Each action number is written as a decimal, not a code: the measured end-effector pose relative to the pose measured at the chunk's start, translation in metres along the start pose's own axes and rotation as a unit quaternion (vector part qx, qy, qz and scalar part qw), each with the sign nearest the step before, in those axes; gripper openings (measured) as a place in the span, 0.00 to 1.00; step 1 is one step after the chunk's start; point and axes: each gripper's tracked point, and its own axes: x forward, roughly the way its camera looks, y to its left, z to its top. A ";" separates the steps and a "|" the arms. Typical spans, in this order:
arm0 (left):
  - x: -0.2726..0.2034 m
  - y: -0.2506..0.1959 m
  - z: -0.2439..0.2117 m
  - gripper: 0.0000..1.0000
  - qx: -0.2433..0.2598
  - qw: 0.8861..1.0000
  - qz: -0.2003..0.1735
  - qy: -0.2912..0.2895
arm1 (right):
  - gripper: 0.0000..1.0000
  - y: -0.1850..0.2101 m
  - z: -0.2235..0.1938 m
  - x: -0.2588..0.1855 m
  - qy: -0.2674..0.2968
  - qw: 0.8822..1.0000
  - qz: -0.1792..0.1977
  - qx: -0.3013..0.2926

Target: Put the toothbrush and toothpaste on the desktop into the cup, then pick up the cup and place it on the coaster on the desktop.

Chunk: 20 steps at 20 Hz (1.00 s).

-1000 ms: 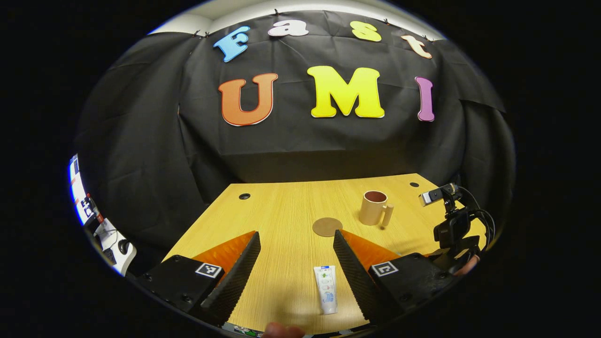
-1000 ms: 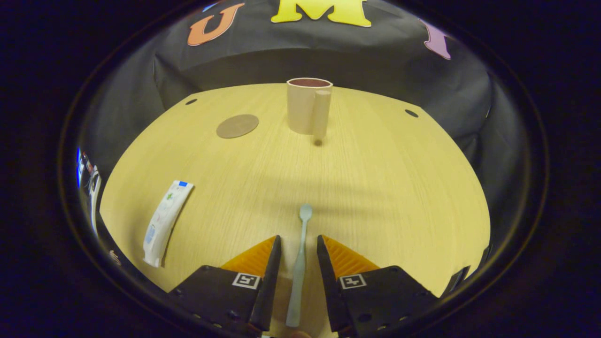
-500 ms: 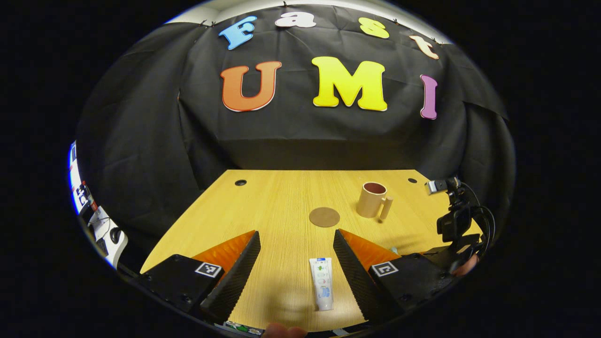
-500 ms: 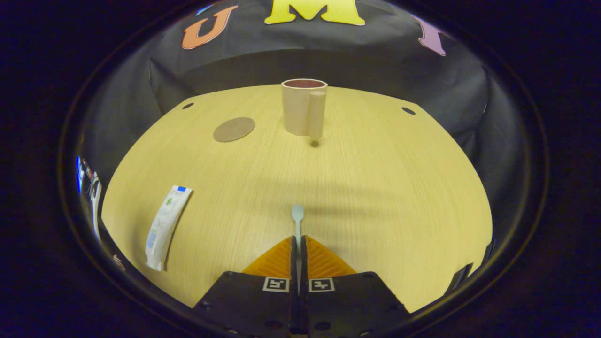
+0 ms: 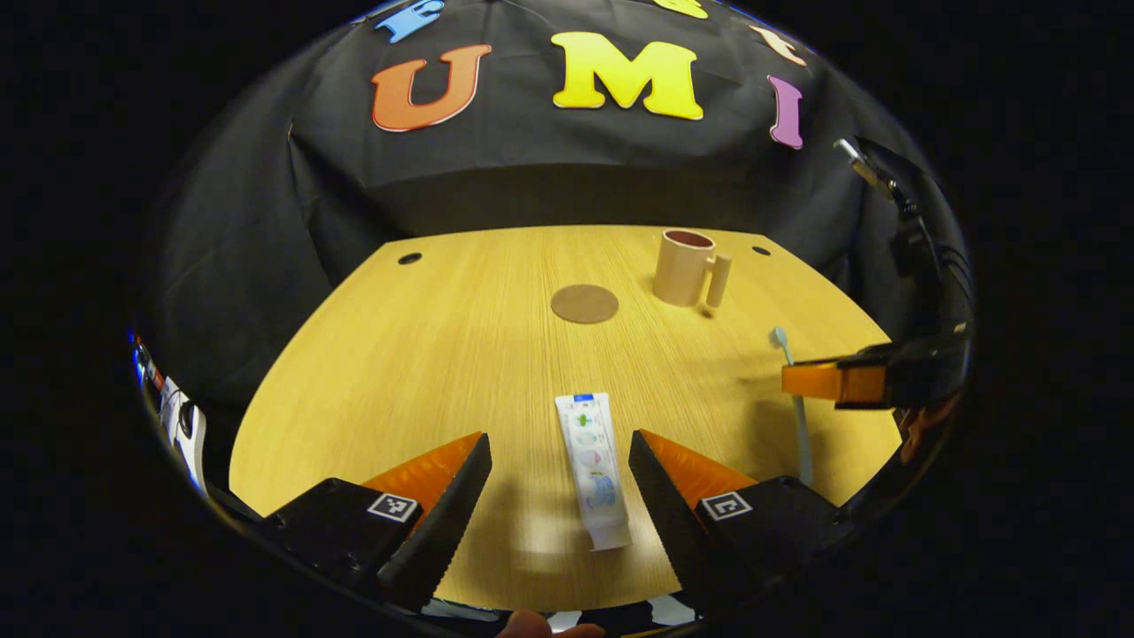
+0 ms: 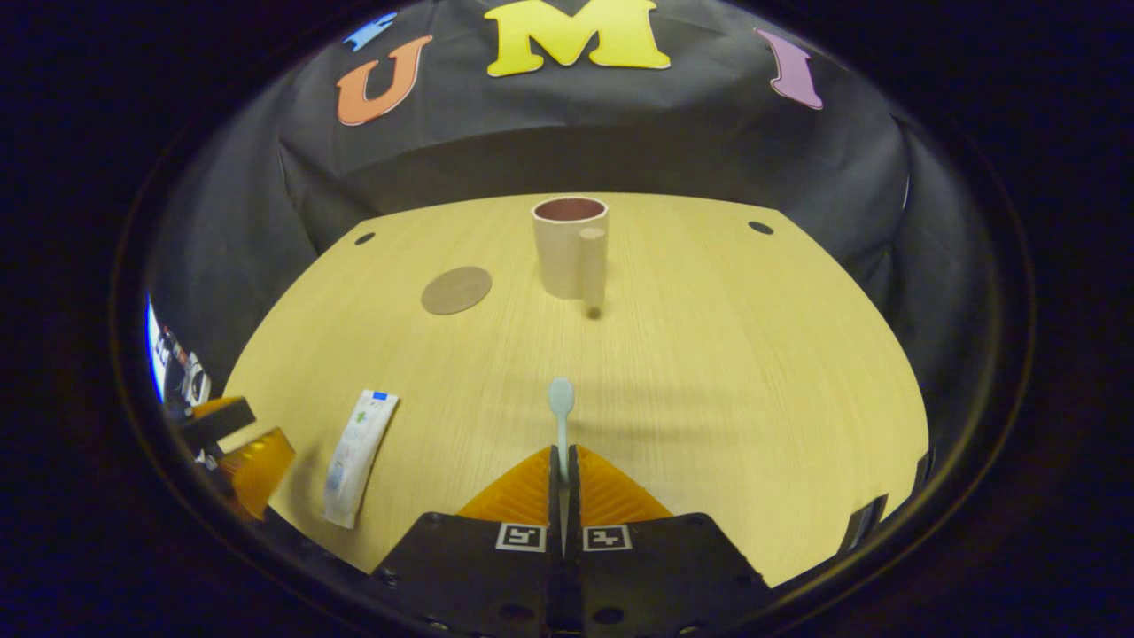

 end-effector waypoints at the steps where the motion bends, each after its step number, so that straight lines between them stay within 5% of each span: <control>1: 0.005 -0.003 -0.010 0.99 -0.004 1.000 -0.005 0.015 | 0.00 0.000 0.005 -0.006 -0.011 1.000 0.002 -0.001; 9: 0.013 -0.004 -0.037 1.00 -0.009 0.998 -0.012 0.068 | 0.00 0.002 0.048 -0.045 -0.071 0.997 0.015 0.005; 10: 0.014 -0.004 -0.038 0.92 -0.009 0.997 -0.011 0.070 | 0.00 0.001 0.055 -0.048 -0.079 0.997 0.016 0.006; 16: 0.026 -0.014 -0.046 0.84 -0.007 0.996 -0.008 0.087 | 0.00 0.003 0.088 -0.063 -0.107 0.994 0.030 0.001; 20: 0.024 -0.016 -0.045 0.63 0.000 0.996 -0.007 0.084 | 0.00 0.002 0.097 -0.068 -0.114 0.993 0.035 0.003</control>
